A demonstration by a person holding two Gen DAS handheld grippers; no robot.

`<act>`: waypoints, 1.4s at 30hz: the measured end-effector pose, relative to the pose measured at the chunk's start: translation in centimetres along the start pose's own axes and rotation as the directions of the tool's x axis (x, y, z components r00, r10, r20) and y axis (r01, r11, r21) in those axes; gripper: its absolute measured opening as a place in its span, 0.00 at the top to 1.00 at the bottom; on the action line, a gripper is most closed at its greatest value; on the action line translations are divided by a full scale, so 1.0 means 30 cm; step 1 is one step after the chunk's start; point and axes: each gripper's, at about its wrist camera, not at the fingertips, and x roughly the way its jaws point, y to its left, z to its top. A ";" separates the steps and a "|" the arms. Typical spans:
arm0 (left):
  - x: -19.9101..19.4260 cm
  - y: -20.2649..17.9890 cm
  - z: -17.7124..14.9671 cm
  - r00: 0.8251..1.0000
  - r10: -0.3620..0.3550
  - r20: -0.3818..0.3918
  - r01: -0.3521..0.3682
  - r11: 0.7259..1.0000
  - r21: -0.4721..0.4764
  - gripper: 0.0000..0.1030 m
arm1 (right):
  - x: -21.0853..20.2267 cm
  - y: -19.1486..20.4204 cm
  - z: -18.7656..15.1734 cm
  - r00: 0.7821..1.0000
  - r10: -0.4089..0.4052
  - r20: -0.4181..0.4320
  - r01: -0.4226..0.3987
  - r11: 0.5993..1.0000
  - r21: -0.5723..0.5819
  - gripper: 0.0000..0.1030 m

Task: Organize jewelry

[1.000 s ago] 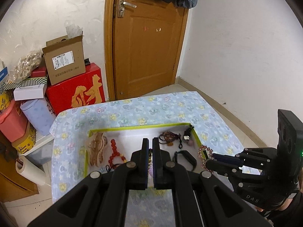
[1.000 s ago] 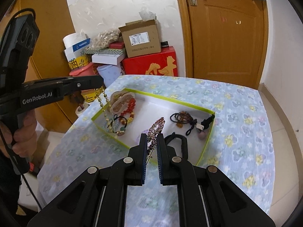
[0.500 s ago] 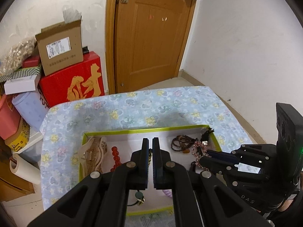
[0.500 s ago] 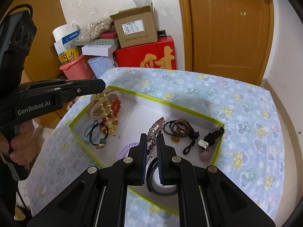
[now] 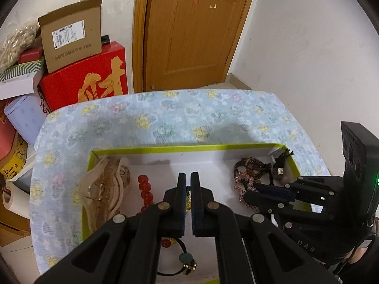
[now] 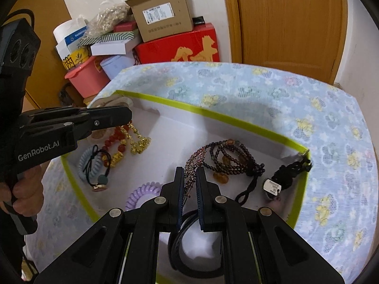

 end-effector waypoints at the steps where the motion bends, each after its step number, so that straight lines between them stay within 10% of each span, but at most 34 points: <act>1: 0.006 0.001 -0.001 1.000 -0.003 -0.004 0.003 1.000 -0.001 0.97 | 0.004 -0.001 -0.001 1.000 0.000 -0.003 0.000 1.000 0.000 0.90; 23: -0.127 -0.016 -0.069 0.998 0.026 0.064 -0.026 1.000 -0.001 0.79 | -0.171 0.053 -0.051 0.996 -0.022 0.083 0.023 1.000 -0.013 0.72; 42: -0.457 -0.142 -0.448 0.987 0.075 0.143 -0.077 0.997 0.010 0.79 | -0.494 0.167 -0.380 0.987 -0.056 0.150 0.052 0.998 0.026 0.72</act>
